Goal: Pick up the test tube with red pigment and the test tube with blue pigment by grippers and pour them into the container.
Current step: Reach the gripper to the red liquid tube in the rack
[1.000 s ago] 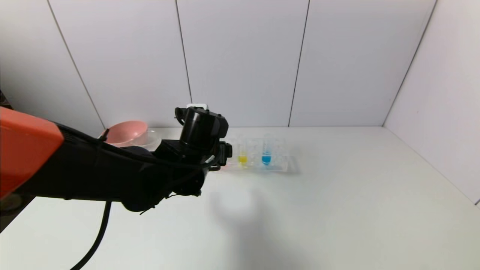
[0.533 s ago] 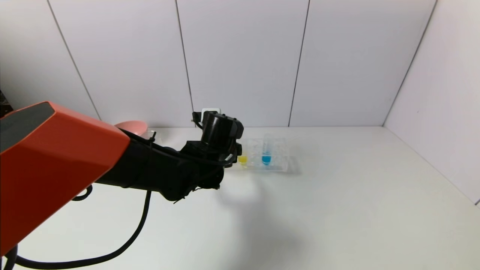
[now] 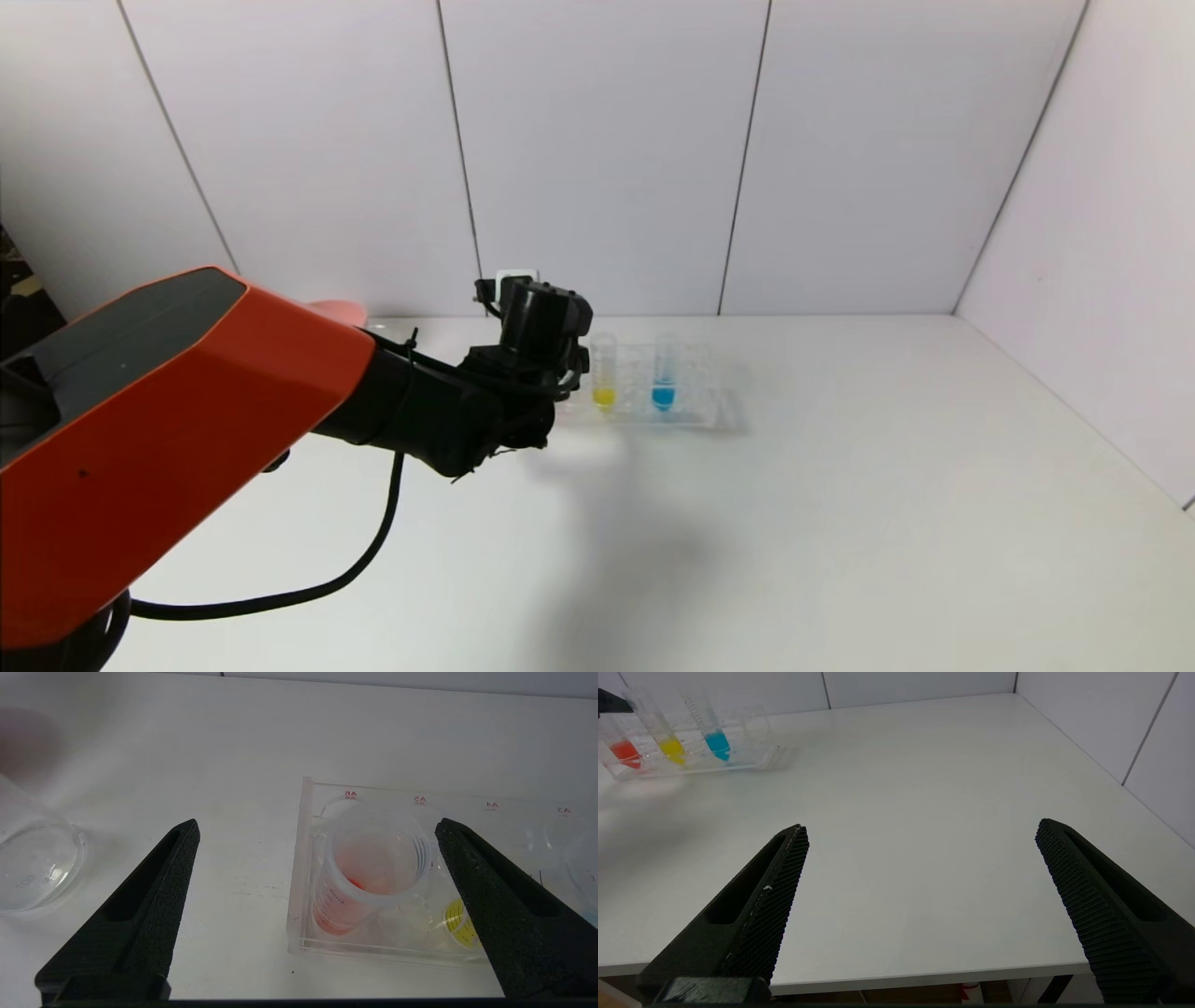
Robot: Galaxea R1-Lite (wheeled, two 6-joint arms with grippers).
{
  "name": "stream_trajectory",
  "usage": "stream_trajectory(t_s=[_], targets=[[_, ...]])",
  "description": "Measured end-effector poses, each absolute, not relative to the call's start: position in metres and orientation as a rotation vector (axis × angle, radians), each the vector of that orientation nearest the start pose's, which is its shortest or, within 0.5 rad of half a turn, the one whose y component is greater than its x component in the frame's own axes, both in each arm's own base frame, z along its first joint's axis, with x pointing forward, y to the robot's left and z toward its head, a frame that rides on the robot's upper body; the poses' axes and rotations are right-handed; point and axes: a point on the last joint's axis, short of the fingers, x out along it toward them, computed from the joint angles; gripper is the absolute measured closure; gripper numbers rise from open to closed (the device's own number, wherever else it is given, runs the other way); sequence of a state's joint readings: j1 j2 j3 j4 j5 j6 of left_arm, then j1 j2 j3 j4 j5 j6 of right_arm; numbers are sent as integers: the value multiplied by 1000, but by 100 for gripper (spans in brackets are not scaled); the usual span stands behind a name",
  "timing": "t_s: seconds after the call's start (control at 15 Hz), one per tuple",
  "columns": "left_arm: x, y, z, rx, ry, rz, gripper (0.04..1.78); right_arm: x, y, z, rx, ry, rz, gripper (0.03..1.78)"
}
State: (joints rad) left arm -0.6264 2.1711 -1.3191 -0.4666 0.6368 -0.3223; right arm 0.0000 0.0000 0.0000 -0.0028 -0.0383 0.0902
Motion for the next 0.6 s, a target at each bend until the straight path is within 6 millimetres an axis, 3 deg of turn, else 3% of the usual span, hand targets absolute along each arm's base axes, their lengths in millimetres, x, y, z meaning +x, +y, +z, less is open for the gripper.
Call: stream_trajectory(t_s=[0.4, 0.6], targets=[[356, -246, 124, -53, 315, 44, 9, -23, -1, 76, 90, -4, -38, 4], [352, -250, 123, -51, 317, 33, 34, -23, -1, 76, 90, -4, -38, 4]])
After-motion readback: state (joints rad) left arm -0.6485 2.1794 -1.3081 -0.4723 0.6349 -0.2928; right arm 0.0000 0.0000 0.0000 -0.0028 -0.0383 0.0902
